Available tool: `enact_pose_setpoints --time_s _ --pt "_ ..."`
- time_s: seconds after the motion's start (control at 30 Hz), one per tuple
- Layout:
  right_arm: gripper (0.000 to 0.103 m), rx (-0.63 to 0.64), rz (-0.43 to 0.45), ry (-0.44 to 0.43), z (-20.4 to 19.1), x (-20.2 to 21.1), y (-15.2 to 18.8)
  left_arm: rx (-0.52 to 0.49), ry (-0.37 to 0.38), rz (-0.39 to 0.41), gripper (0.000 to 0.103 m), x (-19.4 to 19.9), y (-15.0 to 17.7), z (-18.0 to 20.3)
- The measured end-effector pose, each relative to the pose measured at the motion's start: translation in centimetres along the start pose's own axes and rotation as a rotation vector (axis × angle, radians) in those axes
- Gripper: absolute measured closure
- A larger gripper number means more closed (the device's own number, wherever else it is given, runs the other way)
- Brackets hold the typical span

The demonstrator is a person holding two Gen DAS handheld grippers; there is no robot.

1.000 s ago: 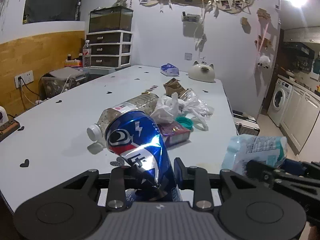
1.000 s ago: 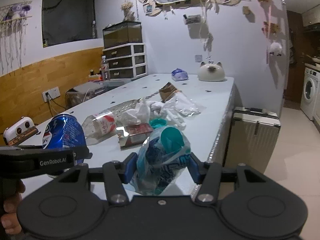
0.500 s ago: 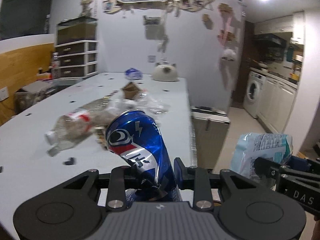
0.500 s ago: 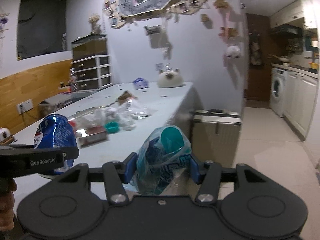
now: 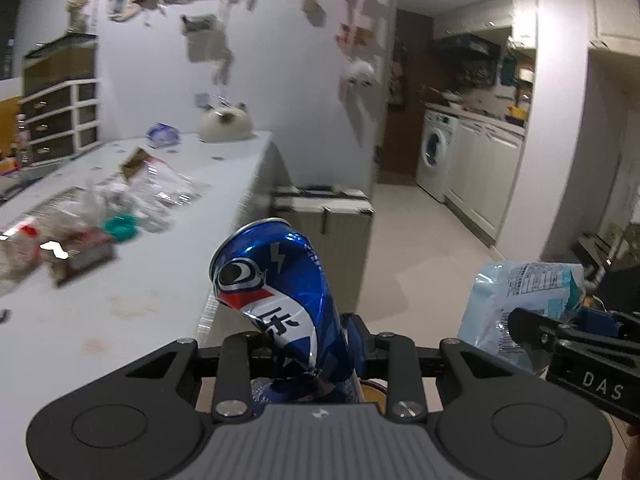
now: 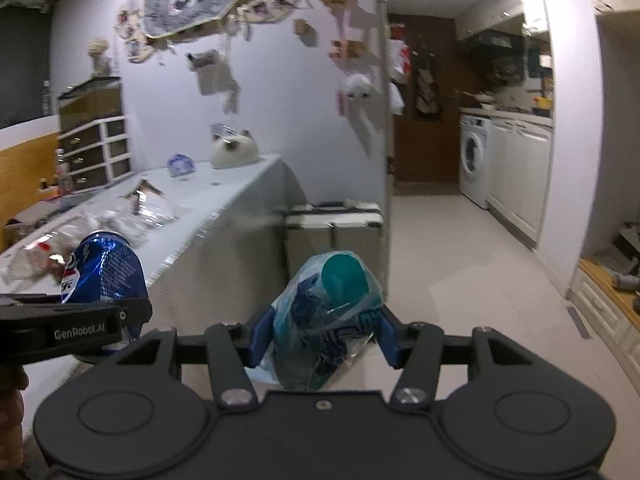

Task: Collect trash
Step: 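Carry the can and bag with both tools over the yellow wastebasket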

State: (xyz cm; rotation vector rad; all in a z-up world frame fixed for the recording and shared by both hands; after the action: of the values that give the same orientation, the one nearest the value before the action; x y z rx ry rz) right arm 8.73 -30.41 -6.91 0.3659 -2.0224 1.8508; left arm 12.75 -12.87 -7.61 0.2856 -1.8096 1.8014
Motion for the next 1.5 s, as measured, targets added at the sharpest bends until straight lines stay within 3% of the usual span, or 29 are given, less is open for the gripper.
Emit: enact_pose_setpoints --time_s 0.43,0.73,1.03,1.5 --pt "0.048 -0.065 -0.166 0.098 6.9 -7.7 7.3 -0.01 0.094 -0.16 0.07 -11.2 5.3 4.5" --pt "0.048 -0.081 -0.311 0.093 7.9 -16.5 12.4 0.031 0.081 -0.305 0.07 -22.0 10.7 2.9" --pt "0.048 -0.078 -0.445 0.055 8.0 -26.2 16.9 0.083 0.115 -0.435 0.07 -31.8 15.3 1.6" --pt "0.047 -0.08 -0.625 0.044 7.7 -37.3 24.5 0.136 0.095 -0.554 0.07 -40.1 19.7 -0.5"
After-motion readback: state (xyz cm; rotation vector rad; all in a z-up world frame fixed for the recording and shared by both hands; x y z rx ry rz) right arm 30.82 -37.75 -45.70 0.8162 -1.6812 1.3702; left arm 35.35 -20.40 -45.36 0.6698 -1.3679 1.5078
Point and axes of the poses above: each gripper's, at about its wrist camera, not at the fingertips, and x roughly against the way its jaws point, z to its right, y to its underside, the point moved 7 cm from there along -x, roughly the way its jaws point, and after that the axes turned 2 degrees about y, right-handed, at the moved point
